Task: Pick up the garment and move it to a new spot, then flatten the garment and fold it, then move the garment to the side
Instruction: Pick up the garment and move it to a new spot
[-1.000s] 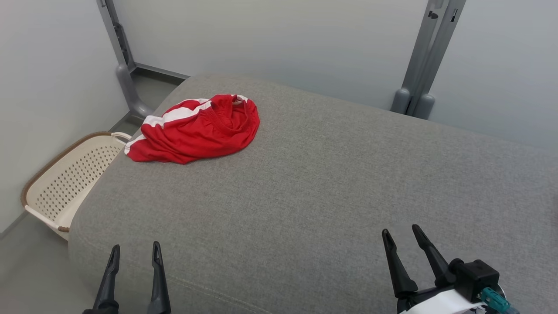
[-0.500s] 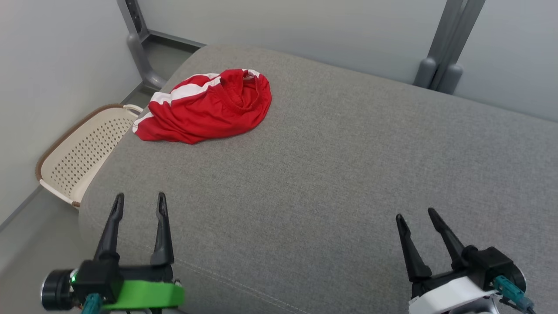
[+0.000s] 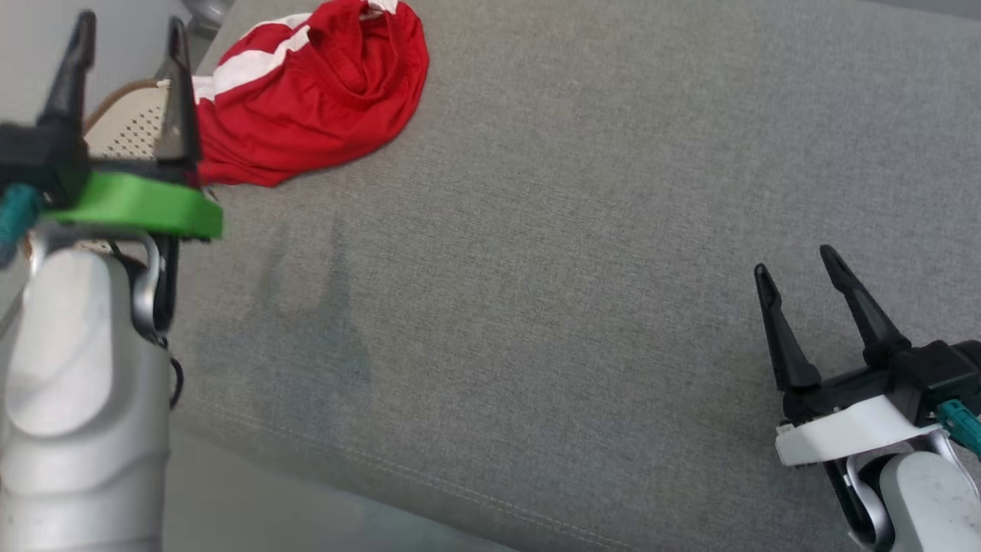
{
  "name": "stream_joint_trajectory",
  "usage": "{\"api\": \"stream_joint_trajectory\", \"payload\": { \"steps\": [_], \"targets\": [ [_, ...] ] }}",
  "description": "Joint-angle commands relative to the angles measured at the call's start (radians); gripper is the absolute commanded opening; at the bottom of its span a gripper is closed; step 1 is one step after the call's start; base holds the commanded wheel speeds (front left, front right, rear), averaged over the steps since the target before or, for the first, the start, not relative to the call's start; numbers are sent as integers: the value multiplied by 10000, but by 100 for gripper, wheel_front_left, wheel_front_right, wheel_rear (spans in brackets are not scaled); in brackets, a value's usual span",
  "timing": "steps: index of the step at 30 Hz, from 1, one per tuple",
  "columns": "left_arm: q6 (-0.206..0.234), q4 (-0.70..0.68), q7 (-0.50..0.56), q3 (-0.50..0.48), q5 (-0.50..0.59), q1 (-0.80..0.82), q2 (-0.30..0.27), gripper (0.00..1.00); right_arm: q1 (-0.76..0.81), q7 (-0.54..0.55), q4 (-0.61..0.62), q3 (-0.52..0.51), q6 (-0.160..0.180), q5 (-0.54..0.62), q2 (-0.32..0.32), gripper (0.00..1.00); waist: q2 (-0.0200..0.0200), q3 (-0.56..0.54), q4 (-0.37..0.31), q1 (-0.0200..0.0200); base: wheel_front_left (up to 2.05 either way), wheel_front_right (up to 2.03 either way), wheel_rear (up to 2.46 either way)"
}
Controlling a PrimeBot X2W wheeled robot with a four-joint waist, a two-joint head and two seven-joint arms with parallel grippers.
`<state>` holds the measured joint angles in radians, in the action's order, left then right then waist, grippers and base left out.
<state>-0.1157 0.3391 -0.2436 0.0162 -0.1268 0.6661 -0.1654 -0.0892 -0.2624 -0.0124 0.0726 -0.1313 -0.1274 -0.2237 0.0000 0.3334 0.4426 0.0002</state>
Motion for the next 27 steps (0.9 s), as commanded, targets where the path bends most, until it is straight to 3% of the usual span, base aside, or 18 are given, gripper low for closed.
{"api": "stream_joint_trajectory", "payload": {
  "steps": [1, 7, 13, 20, 24, 27],
  "targets": [
    [-72, 453, 275, 88, -202, 815, -199, 100, -227, -31, 129, -110, 12, 50, -101, 100, 0, 1441, -825, -2, 0, 0, 0],
    [-145, 3091, 2340, 369, -1586, 3581, -719, 100, -532, -33, 512, -275, 12, 65, -356, 100, 0, 2406, -1304, -2, 0, 0, 0],
    [-150, 5312, 3359, 598, -2759, 5050, -1130, 100, -644, -31, 780, -325, 12, 153, -385, 100, 0, 3103, -1797, -2, 0, 0, 0],
    [-153, 6860, 3849, 963, -4041, 5547, -1222, 100, -502, 6, 1016, -677, 18, 238, -411, 100, 0, 3709, -2108, -2, 0, 0, 0],
    [-153, 7376, 4780, 1701, -4773, 5260, -1356, 100, -404, 57, 1070, -780, 26, 237, -344, 100, 0, 3965, -2186, -2, 0, 0, 0],
    [-129, 7581, 4769, 2120, -5138, 5086, -1620, 100, -401, 67, 1080, -735, 26, 288, -279, 100, 0, 4081, -2214, -2, 0, 0, 0]
  ]
}}
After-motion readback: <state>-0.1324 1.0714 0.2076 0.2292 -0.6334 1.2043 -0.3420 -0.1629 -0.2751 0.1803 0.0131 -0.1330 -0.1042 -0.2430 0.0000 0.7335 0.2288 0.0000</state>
